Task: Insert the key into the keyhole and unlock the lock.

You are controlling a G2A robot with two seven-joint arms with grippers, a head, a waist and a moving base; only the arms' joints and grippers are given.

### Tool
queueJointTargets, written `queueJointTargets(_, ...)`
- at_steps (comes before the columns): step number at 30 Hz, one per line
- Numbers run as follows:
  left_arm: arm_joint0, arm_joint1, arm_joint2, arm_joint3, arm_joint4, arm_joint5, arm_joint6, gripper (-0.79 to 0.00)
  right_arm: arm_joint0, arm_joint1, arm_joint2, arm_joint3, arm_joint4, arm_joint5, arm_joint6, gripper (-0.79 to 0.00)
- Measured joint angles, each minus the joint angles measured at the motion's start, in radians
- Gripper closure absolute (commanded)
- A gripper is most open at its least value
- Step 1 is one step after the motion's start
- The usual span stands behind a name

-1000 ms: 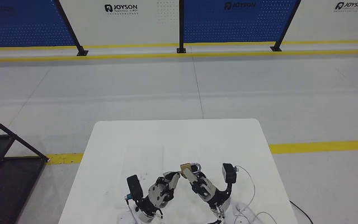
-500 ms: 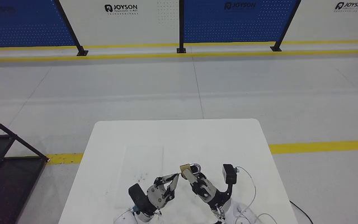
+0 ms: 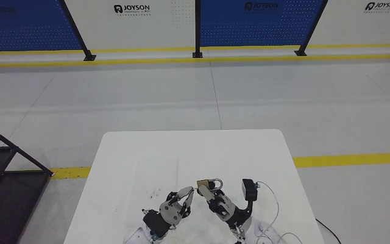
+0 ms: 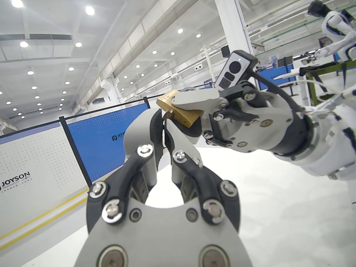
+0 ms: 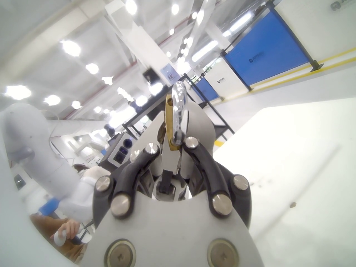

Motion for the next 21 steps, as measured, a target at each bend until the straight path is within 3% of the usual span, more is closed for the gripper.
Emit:
queueJointTargets(1, 0.002, 0.0, 0.0, -0.002, -0.019, -0.012, 0.002, -0.579, 0.0, 0.0, 0.002, -0.001, 0.001, 0.001, -0.003, 0.0)
queueJointTargets(2, 0.005, 0.001, 0.0, -0.004, -0.037, -0.027, 0.002, -0.785, 0.0, 0.001, 0.004, -0.001, 0.003, 0.0, -0.005, 0.0)
queueJointTargets(12, 0.122, 0.033, -0.091, -0.146, -0.291, -0.326, -0.015, -0.785, 0.007, 0.007, 0.04, 0.017, 0.061, -0.002, 0.002, 0.0)
queueJointTargets(18, 0.215, 0.063, -0.2, -0.2, -0.432, -0.551, -0.03, -0.785, 0.04, 0.011, 0.03, 0.046, 0.095, 0.067, 0.119, 0.0)
queueJointTargets(21, 0.247, 0.076, -0.263, -0.195, -0.475, -0.64, -0.025, -0.785, 0.075, 0.008, -0.004, 0.073, 0.06, 0.161, 0.224, 0.0)
